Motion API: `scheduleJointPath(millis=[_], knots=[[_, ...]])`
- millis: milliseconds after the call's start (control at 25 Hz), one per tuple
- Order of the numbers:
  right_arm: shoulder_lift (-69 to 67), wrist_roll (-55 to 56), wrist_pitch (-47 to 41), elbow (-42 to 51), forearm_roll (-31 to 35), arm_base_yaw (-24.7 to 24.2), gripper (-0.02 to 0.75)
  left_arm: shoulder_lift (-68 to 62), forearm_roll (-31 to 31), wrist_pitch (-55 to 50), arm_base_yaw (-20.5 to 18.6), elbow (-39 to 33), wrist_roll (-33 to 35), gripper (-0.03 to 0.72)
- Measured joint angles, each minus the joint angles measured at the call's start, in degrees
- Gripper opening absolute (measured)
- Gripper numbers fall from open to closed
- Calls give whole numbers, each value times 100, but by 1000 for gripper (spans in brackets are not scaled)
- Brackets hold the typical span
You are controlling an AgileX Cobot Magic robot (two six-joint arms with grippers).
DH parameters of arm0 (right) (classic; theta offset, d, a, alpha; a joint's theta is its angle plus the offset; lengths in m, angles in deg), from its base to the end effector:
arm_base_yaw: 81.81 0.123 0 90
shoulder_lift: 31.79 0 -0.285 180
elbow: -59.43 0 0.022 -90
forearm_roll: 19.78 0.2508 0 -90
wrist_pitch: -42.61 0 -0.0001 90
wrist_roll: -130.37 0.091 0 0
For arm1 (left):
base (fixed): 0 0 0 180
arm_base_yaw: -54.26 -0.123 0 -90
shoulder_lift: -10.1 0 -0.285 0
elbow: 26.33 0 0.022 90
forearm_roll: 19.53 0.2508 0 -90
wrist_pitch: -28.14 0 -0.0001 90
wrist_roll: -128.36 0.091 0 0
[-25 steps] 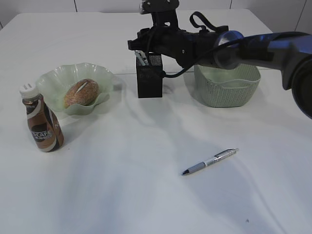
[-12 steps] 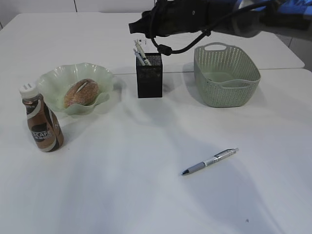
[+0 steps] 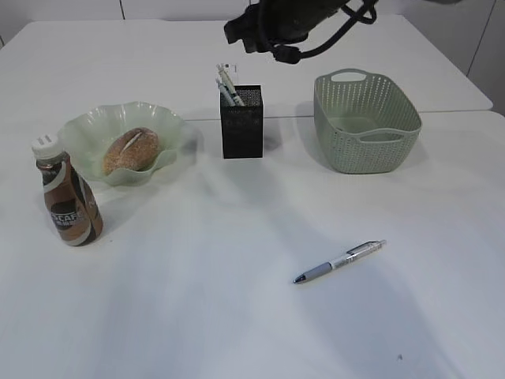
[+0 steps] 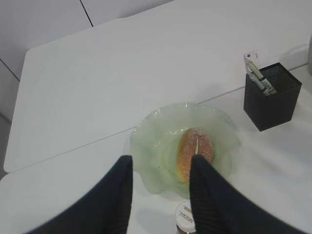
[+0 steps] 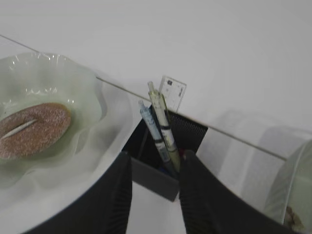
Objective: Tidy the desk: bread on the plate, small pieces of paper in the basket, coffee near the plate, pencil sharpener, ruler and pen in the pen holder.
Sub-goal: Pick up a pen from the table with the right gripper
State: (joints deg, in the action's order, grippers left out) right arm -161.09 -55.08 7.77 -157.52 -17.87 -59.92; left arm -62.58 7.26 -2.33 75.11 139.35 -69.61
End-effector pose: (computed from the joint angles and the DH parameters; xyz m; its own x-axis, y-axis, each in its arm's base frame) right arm 0.4674 0.1897 0.3002 -0.5332 -0.2872 -0.7957 -0.4239 0.9047 -0.0425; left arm 0.2363 -0.0677 0.3931 -0.3741 0.2432 -0.8950 0.1895 0.9647 0.1829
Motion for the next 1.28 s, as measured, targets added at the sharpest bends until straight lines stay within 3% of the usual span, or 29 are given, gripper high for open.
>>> scheduleJointPath(millis=[400, 640, 1040, 1280], knots=[[477, 1414, -1412, -13, -191, 0, 281, 0, 0, 9, 0, 0, 0, 275], [602, 2413, -2696, -13, -983, 0, 277, 0, -35, -41, 0, 0, 0, 275], [857, 2565, -3575, -13, -1016, 0, 225, 0, -232, -111, 0, 0, 0, 275], [1182, 2261, -3630, 342, -479, 23, 224, 0, -252, -211, 0, 0, 0, 275]])
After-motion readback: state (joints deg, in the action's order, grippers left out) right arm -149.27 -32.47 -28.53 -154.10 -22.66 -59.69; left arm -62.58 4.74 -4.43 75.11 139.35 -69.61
